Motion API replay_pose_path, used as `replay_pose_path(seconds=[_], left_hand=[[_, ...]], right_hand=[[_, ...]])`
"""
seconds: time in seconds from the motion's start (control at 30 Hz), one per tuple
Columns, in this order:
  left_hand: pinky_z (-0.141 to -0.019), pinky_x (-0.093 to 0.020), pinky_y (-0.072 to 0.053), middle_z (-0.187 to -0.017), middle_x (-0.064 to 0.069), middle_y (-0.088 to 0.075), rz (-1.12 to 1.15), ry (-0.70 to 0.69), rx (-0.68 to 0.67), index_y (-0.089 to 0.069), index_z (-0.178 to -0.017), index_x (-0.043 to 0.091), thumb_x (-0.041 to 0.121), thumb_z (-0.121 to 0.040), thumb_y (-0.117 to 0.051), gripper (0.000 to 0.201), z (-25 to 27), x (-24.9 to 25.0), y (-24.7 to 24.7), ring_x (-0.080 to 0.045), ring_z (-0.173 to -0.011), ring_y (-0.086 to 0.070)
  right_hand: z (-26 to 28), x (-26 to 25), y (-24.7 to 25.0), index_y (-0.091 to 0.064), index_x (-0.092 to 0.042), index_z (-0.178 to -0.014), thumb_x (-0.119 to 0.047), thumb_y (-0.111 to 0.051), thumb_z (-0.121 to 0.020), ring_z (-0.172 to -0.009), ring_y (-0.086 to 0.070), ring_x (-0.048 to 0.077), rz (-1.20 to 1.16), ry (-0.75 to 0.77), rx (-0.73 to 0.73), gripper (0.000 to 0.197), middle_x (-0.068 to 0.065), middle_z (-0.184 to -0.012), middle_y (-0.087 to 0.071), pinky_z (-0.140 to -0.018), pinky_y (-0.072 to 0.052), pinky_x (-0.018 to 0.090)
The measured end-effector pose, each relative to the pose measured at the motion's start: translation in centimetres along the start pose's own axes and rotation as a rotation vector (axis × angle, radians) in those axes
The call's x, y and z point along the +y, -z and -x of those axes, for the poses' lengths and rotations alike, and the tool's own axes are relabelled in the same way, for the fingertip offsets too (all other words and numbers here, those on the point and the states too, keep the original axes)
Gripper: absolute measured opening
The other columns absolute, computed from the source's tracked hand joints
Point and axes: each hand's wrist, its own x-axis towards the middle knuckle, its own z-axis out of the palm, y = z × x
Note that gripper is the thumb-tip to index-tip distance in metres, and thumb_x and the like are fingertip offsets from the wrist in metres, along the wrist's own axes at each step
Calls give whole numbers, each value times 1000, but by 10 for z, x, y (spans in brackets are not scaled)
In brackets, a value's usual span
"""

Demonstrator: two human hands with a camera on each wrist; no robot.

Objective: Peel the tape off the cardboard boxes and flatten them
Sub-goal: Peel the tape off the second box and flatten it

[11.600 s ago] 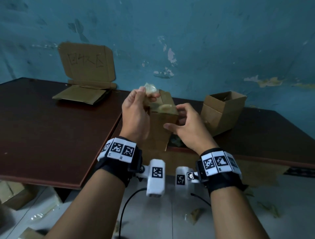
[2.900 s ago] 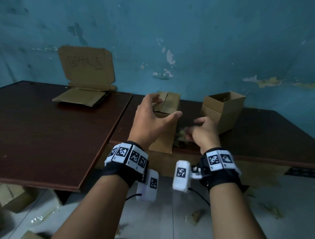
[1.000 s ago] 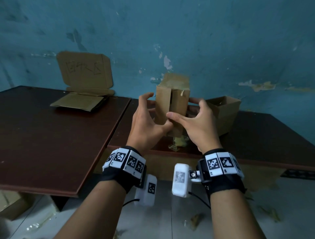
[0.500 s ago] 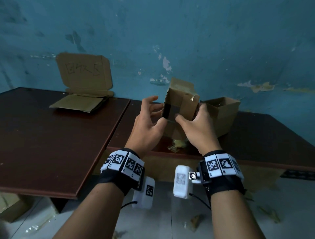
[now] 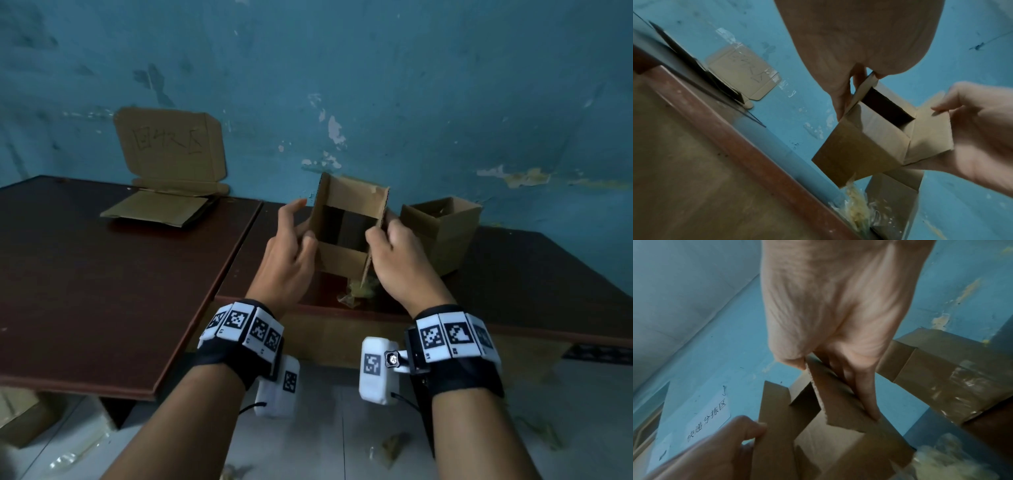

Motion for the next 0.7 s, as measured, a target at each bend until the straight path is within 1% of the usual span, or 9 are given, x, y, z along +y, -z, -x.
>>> replay_pose_path(seconds=[0.1,0.2,0.27,0.33,0.4,0.47,0.53,0.6,0.7], left_hand=[[-80,-48,-56,-100,9,-76,27,26,60,-35,-153,22,13,-112,-41,42,-2,-5,3,-24,-85,-68],[-82,-40,-56,-96,25,-74,124,74,79,-37,-152,24,14,-113,-43,40,-5,-6,3,-18,-93,-64],[-81,-32,-53,-97,22,-75,154,80,90,-37,-150,25,15,-114,-43,38,-8,-7,3,-14,-94,-63],[-82,-23,-53,-95,28,-74,172,76,135,-37,-148,25,13,-114,-43,36,-10,-10,4,-1,-91,-63],[-83,-20,-53,-97,36,-72,207,94,184,-37,-145,26,12,-114,-42,34,-11,-11,5,9,-88,-63],[-89,-20,-53,-105,29,-73,225,120,227,-37,-145,25,14,-114,-42,33,-11,-9,4,11,-95,-65],[-92,-25,-51,-116,17,-69,218,162,266,-37,-150,22,22,-113,-47,38,-10,-1,-1,7,-104,-66],[-91,-29,-50,-121,9,-67,115,221,284,-33,-153,18,35,-109,-56,53,-6,8,-8,-8,-112,-67],[-98,-44,-47,-129,-9,-68,-177,305,285,-25,-155,15,54,-98,-66,80,1,16,-18,-32,-122,-64]], right_hand=[[0,1,-1,-55,-17,-104,-28,-41,-111,-68,-54,13,-9,4,24,19,1,-82,-57,-62,-45,31],[-2,4,3,-58,-9,-112,-23,-39,-112,-72,-53,14,-44,12,77,23,8,-90,-59,-54,-42,15],[-3,6,6,-57,-5,-112,-20,-40,-111,-75,-54,17,-70,17,99,23,11,-92,-59,-59,-44,20],[-4,8,6,-56,-4,-110,-17,-41,-111,-79,-57,19,-100,30,123,21,12,-97,-63,-68,-46,31],[-4,9,6,-55,-7,-111,-15,-41,-110,-80,-59,12,-104,53,130,16,9,-100,-64,-69,-47,26],[-4,7,2,-54,-13,-116,-14,-40,-110,-73,-57,-4,-98,70,123,15,2,-98,-63,-64,-45,13],[-5,4,-6,-53,-15,-125,-13,-40,-109,-79,-59,-6,-106,79,127,20,-2,-101,-64,-69,-48,13],[-6,1,-16,-51,-13,-126,-13,-41,-109,-83,-61,0,-110,90,147,20,-2,-99,-64,-75,-51,25],[-7,0,-24,-48,-11,-117,-8,-40,-109,-63,-56,-7,-143,121,150,11,-2,-85,-58,-56,-43,13]])
